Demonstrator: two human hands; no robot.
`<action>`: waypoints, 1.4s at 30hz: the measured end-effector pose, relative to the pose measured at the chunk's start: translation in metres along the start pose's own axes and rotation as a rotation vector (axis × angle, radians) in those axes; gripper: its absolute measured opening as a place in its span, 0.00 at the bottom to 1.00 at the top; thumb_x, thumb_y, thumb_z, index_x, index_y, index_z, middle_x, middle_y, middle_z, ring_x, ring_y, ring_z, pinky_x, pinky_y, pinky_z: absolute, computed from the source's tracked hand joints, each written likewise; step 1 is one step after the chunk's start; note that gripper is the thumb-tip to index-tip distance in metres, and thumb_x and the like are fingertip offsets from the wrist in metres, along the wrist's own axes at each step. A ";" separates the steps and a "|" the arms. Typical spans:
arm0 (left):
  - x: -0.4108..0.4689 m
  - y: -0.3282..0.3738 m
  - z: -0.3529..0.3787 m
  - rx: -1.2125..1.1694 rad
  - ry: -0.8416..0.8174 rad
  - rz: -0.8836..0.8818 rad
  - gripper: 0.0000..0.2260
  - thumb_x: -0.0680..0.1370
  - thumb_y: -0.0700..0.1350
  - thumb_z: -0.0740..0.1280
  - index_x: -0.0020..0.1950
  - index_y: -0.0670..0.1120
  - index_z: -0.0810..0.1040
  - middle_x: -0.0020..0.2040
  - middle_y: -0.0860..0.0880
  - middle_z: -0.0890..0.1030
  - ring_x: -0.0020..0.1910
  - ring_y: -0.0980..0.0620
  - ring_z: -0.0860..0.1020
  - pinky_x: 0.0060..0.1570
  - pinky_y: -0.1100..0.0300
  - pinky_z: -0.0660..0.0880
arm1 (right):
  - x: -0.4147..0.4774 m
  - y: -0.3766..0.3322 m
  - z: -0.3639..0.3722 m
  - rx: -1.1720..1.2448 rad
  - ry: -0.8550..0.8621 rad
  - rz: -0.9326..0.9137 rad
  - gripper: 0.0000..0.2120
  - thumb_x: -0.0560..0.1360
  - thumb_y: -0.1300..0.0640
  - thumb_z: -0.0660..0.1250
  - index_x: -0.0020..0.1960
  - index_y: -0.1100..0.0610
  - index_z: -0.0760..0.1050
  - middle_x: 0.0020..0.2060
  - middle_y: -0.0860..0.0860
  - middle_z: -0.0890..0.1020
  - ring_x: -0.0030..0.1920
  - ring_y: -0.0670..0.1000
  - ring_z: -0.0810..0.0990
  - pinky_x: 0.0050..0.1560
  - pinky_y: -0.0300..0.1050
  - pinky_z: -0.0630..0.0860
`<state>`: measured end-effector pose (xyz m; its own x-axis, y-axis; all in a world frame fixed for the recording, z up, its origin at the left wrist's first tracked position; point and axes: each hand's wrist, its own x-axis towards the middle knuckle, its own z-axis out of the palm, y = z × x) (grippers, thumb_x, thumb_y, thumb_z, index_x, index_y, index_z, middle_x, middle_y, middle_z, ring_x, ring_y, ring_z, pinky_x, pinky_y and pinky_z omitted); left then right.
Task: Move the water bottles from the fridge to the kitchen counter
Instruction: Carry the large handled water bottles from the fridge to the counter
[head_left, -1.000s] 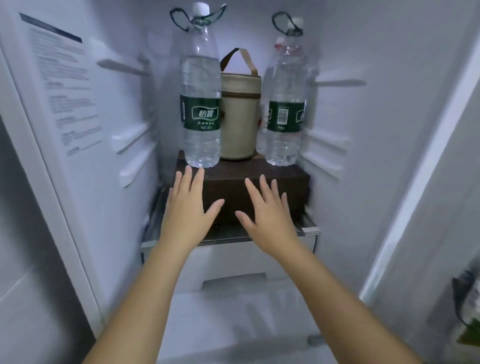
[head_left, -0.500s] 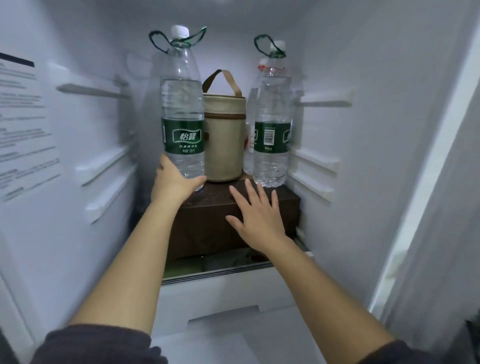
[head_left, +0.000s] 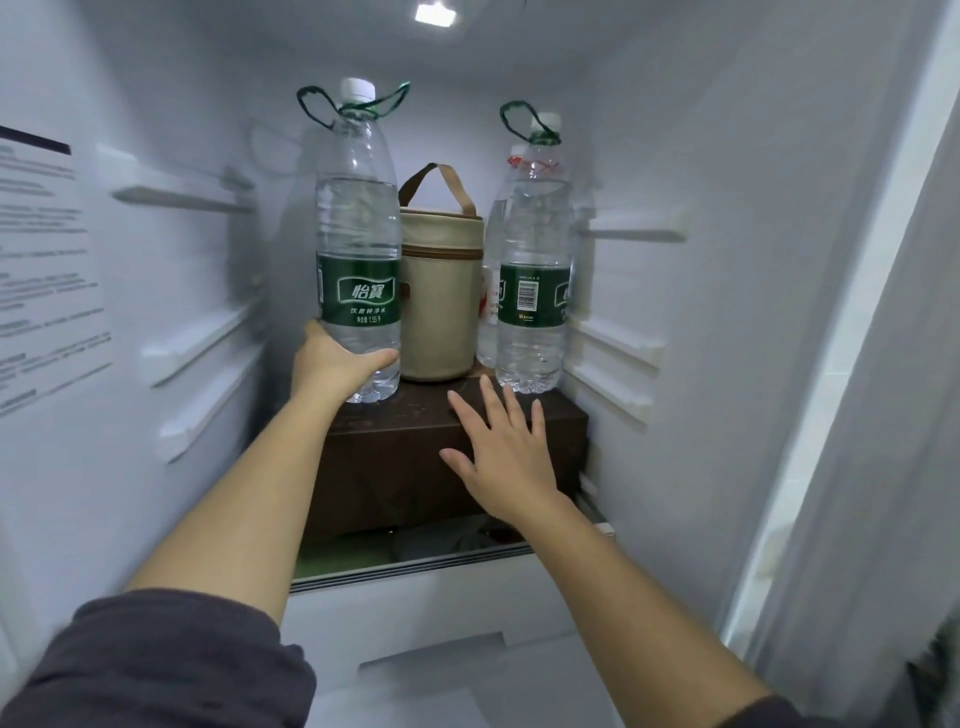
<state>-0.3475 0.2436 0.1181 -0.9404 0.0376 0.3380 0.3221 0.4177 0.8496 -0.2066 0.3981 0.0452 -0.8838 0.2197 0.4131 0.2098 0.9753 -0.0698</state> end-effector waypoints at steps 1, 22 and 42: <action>-0.002 0.000 -0.002 0.003 -0.005 0.005 0.40 0.65 0.55 0.79 0.69 0.43 0.63 0.66 0.43 0.74 0.65 0.41 0.73 0.59 0.49 0.73 | 0.000 0.000 0.000 -0.002 -0.001 0.002 0.32 0.81 0.37 0.54 0.80 0.40 0.44 0.81 0.51 0.42 0.80 0.56 0.39 0.77 0.63 0.37; -0.053 -0.018 -0.027 -0.086 -0.149 0.127 0.38 0.65 0.61 0.77 0.69 0.48 0.66 0.63 0.51 0.77 0.60 0.50 0.76 0.52 0.59 0.70 | 0.021 -0.009 -0.052 0.555 -0.220 0.196 0.37 0.79 0.51 0.64 0.81 0.48 0.48 0.80 0.52 0.56 0.79 0.56 0.55 0.78 0.58 0.53; -0.057 -0.018 -0.028 -0.097 -0.196 0.150 0.40 0.64 0.60 0.78 0.69 0.49 0.63 0.64 0.49 0.75 0.59 0.49 0.76 0.54 0.54 0.75 | 0.115 -0.092 -0.195 1.089 0.138 0.071 0.34 0.71 0.41 0.73 0.70 0.55 0.65 0.62 0.52 0.76 0.53 0.48 0.80 0.47 0.39 0.77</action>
<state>-0.2964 0.2089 0.0951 -0.8815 0.2716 0.3862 0.4596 0.3060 0.8338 -0.2460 0.3286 0.2758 -0.8155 0.3381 0.4697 -0.2828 0.4753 -0.8331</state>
